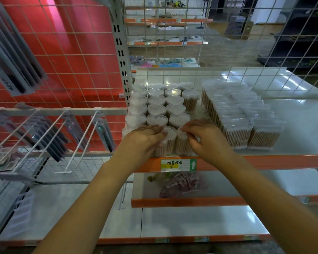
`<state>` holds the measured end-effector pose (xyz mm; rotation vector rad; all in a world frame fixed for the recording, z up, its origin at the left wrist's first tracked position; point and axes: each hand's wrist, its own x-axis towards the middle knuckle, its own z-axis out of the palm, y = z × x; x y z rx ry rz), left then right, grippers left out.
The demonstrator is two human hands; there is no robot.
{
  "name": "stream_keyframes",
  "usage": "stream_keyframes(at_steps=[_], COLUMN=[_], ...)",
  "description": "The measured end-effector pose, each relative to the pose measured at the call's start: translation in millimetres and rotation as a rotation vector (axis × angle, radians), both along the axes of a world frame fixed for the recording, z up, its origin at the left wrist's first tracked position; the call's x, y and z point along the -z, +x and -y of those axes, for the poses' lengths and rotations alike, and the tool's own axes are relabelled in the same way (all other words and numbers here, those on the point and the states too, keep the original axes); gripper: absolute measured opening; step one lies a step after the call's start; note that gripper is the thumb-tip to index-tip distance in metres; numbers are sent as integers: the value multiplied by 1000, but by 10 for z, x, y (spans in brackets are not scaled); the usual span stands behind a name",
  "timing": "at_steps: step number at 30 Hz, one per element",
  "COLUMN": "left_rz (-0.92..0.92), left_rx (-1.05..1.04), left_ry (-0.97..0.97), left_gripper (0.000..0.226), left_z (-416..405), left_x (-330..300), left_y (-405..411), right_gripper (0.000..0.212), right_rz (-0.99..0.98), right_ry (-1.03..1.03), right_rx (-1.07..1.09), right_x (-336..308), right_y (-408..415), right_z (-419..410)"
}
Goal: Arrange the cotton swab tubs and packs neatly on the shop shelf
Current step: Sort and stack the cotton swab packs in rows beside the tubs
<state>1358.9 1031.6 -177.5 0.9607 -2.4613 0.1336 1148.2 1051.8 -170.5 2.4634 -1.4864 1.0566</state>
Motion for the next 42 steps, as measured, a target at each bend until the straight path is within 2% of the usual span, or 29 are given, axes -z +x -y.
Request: stream_keyframes(at_steps=[10, 14, 18, 22, 27, 38, 42], left_rz=[-76, -87, -139, -19, 53, -102, -120], left_rx=[-86, -130, -82, -37, -49, -80, -50], left_ry=[-120, -109, -49, 62, 54, -97, -39], left_gripper=[34, 35, 35, 51, 40, 36, 32], left_z=[-63, -66, -42, 56, 129, 22, 12], left_x=[101, 107, 50, 6, 47, 80, 97], left_y=[-138, -181, -111, 45, 71, -103, -150], right_gripper=[24, 24, 25, 25, 26, 26, 26], right_rz=[-9, -5, -14, -19, -23, -24, -30], right_ry=[-18, -6, 14, 20, 25, 24, 21], right_rx=[2, -2, 5, 3, 7, 15, 14], right_x=[27, 34, 29, 20, 34, 36, 35], right_y=[-3, -2, -6, -7, -16, -5, -1], right_z=[29, 37, 31, 31, 34, 35, 31])
